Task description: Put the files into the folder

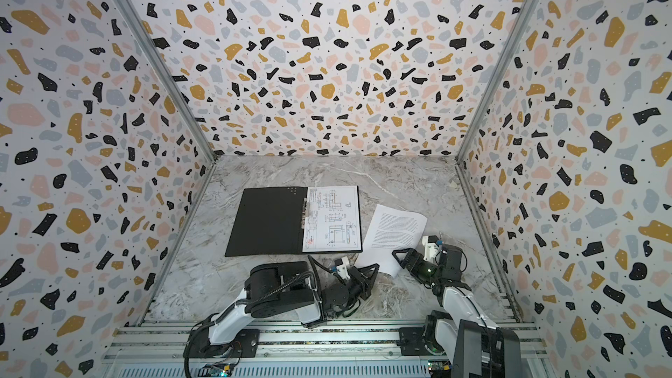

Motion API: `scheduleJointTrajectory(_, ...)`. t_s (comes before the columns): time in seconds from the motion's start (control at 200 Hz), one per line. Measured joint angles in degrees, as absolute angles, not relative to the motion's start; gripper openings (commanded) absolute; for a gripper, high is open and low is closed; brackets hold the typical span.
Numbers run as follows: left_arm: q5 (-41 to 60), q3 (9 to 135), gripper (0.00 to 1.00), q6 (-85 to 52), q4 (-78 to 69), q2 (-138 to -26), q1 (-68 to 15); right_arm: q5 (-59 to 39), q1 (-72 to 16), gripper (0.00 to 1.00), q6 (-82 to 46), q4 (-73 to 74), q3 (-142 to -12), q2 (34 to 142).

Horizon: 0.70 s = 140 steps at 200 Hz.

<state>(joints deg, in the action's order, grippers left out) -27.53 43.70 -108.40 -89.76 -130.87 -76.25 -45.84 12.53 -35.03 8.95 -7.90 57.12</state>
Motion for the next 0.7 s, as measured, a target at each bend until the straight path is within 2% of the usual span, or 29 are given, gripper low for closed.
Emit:
scheduleJointTrajectory(0.155, -27.42, 42.65, 0.04, -109.36, -91.13, -130.82, -76.25, -47.18, 16.08, 0.93, -33.95, 9.02, -8.08, 57.56)
scheduleJointTrajectory(0.41, -26.83, 41.47, 0.03, -110.28, -91.42, -130.19, -76.2, -50.68, 20.73, 0.95, -32.18, 9.61, -9.17, 61.23)
scheduleJointTrajectory(0.701, -26.0, 41.52, 0.03, -110.5, -90.74, -129.84, -76.18, -51.37, 24.16, 0.95, -31.07, 8.45, -9.17, 60.77)
